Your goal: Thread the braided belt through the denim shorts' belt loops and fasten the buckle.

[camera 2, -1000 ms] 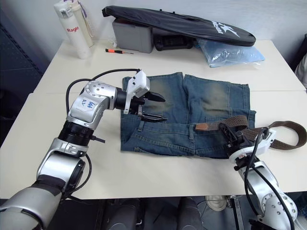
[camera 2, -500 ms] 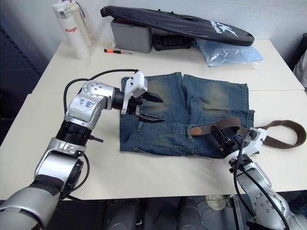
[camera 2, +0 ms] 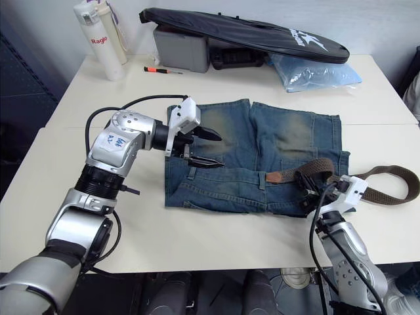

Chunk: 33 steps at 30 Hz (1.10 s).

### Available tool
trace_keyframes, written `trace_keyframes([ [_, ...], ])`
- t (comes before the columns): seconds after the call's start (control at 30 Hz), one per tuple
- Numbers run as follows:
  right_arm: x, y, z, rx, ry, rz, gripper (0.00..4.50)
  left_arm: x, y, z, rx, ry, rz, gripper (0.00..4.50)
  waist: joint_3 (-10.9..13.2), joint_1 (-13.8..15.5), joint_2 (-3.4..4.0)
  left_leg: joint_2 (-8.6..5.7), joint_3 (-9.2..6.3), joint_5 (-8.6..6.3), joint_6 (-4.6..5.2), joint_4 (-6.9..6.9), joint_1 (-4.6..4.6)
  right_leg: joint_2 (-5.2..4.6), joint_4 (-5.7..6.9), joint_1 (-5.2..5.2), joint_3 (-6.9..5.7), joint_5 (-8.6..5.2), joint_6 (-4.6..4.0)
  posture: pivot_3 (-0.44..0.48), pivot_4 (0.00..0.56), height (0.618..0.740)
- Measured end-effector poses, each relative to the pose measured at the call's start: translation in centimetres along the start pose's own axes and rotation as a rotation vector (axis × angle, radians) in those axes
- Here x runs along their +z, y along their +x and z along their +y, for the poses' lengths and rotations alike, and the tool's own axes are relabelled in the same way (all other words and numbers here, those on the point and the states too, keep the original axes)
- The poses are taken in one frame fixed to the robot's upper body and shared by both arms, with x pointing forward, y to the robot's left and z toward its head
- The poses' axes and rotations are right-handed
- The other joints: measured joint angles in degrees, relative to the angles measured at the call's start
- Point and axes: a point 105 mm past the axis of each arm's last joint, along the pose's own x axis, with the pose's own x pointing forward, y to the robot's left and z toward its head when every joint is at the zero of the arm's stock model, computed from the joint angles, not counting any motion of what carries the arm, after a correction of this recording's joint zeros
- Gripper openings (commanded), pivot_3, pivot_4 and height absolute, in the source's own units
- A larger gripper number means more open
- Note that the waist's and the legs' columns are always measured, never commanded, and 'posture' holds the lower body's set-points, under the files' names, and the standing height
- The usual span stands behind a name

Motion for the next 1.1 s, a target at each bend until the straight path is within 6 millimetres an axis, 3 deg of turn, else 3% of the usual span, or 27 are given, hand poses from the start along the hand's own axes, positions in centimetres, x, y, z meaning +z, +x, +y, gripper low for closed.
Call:
trace_keyframes([
  [0.4,-1.6,-0.7,1.8,0.098,0.076,0.075,0.08,0.0,0.1,-0.1,-0.005,0.000,-0.002,4.50,0.0,-0.2,0.00,0.01,0.00,0.00,0.00,-0.02,0.02,0.01,-0.01,0.00,0.00,0.00,0.00,0.000,0.150,0.740],
  [0.77,-1.0,-1.6,0.9,0.098,0.216,0.076,0.08,0.0,0.2,-0.1,-0.009,0.001,0.004,4.50,0.0,0.2,0.00,0.00,0.00,0.00,0.00,-0.02,0.01,0.01,-0.01,0.01,0.00,0.00,0.00,0.000,0.150,0.740],
  [1.1,-1.2,-2.1,1.3,0.121,0.255,0.078,0.08,0.0,0.2,-0.1,-0.010,0.002,0.004,4.50,0.0,0.0,0.00,0.01,0.00,0.00,0.00,-0.02,0.01,0.01,0.00,0.00,0.00,0.00,0.00,0.000,0.150,0.740],
])
